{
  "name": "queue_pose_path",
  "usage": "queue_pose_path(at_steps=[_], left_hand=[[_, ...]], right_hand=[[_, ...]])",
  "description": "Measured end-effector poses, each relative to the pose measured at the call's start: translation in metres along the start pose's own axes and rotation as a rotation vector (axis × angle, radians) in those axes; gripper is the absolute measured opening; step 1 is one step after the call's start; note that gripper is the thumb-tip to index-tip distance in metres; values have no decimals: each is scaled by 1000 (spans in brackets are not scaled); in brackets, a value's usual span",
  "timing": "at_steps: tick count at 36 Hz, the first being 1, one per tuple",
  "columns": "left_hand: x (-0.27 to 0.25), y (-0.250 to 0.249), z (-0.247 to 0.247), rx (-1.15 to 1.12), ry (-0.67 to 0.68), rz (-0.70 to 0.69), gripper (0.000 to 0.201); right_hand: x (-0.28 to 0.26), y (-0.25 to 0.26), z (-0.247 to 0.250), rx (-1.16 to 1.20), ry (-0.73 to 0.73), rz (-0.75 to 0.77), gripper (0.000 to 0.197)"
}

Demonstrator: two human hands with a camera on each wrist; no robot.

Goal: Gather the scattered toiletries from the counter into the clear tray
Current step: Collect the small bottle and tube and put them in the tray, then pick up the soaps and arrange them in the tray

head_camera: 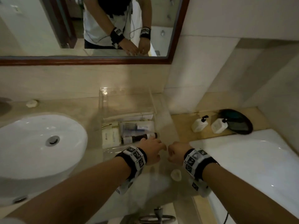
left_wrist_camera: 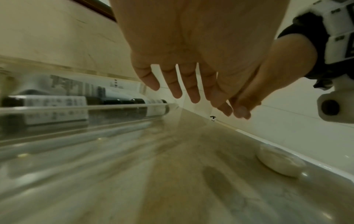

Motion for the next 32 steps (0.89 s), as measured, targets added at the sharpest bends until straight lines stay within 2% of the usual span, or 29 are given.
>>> queue_pose_path(at_steps=[4,8,16,19,23,25,27,30,32], left_hand=[[1,-18,-6,19,-3,-59,44],[-4,-25,-16,4,41,-76,43],[-19,-3,-24,-114,116,2,43],[-27,10,-18,-176,48,22,52],[-41,25,-6,-236,-75,6,75],[-48,34,-1,-261,-121,6,82],[-55,43,5,-310,-172,11,83],[-72,59,23,-352,-288,14,72],[-85,76,34,-342,-355,37,62]], right_hand=[[-15,-17,-31,49,17,-86,56],[-22,-22,-53,121,18,-116,61],[-19,-7,-59,140,-12,-116,43],[-17,2,-55,131,37,-104,34],[-8,23,-34,185,93,-48,25],[-5,43,-17,318,89,-21,26],[3,64,-2,561,79,3,25],[12,93,16,850,88,20,31],[19,112,25,1002,90,28,23]])
Point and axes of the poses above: each hand's wrist, its own x-axis towards the middle knuckle, its own z-axis out of the back of the hand, y = z × x, the point moved 9 cm from there along x, towards the middle knuckle, and after that the axes turned 6 degrees about -y, right-handed, at the moved point
